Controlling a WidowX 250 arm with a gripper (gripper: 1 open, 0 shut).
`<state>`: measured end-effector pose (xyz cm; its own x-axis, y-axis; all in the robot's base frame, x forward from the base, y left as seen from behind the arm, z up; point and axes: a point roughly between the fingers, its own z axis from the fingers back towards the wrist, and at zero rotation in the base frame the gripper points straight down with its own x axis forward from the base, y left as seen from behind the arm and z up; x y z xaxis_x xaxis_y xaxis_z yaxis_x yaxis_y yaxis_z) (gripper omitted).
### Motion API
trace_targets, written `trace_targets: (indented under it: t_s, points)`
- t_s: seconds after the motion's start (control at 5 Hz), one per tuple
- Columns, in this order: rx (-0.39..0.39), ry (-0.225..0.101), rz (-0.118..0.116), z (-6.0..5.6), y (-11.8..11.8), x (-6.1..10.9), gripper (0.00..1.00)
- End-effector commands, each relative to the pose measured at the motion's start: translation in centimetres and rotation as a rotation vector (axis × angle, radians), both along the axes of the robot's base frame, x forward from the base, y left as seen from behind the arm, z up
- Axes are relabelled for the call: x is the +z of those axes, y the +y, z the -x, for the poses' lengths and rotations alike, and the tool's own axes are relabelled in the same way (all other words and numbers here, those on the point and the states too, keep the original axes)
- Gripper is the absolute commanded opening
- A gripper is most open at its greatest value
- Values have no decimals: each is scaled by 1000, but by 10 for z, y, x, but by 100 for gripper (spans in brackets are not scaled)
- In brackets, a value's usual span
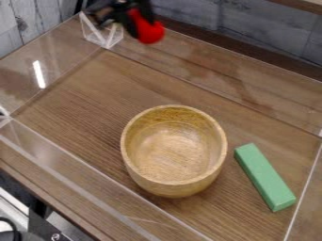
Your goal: Move the red fruit to the left
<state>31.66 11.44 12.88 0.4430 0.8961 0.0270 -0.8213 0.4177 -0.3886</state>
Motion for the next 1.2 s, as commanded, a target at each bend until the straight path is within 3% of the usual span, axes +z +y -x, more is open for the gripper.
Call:
trace_targets:
  t_s: [0.0, 0.2, 0.4, 0.8, 1.0]
  points:
    - [2, -44, -44, 2, 36, -8, 0]
    - [-59, -53, -61, 13, 46, -19, 0]
    - [-68, -63, -76, 17, 50, -28, 0]
    - [62, -73, -98, 0, 26, -66, 0]
    - [96, -74, -105, 1, 42, -83, 0]
